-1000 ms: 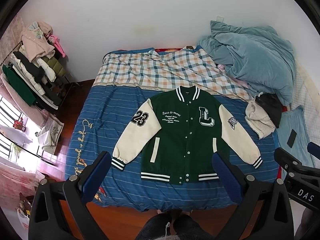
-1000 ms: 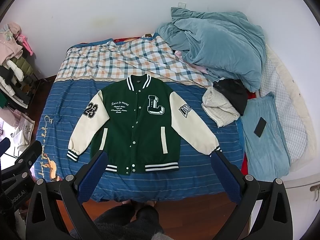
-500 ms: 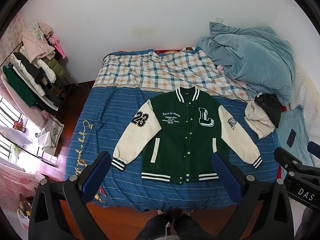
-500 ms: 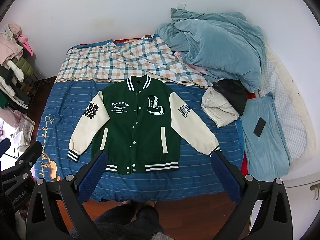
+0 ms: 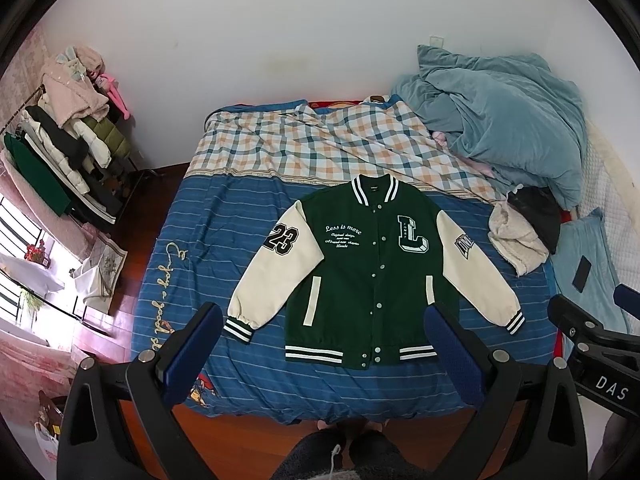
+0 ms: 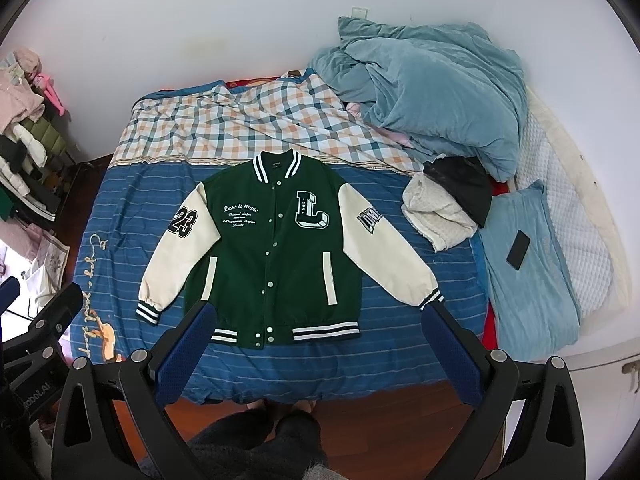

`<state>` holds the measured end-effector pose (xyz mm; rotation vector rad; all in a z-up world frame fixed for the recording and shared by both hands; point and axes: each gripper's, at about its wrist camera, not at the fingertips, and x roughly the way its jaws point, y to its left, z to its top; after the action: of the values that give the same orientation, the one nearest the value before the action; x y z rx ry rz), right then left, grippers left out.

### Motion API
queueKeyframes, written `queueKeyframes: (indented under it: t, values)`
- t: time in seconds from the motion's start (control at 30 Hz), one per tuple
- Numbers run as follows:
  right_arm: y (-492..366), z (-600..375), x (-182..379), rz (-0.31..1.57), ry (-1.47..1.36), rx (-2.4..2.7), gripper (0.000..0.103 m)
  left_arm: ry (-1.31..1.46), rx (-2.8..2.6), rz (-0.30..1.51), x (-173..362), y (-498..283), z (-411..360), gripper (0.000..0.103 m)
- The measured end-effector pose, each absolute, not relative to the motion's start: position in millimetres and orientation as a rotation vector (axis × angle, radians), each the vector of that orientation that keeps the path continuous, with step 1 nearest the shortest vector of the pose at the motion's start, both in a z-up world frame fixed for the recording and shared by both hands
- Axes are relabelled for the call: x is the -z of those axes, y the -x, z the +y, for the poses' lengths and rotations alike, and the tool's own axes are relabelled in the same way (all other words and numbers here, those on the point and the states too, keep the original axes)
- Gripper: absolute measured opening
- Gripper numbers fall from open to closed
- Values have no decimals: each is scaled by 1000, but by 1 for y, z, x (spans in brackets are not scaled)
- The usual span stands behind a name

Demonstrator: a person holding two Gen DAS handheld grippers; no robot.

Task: Fold large clothes
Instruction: 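Grasp the cream sleeve cuffs with both grippers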

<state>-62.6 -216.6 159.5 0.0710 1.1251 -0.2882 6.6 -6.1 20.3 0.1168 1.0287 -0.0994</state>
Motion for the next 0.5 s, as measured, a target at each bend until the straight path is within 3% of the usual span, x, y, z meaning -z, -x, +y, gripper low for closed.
queueKeyframes:
  t: [0.23,0.43,0.5]
  values:
    - [67,-228,-136,1060,-222,272,103,-147,71,946,-4,-22,-4,103]
    - [61,-294,-47,1054,-408,483,102,-220,24,970,78,-71,-10,103]
    - [61,-334,-1,1101,-530,529,83,-243,0,1003,109,-88,-16,103]
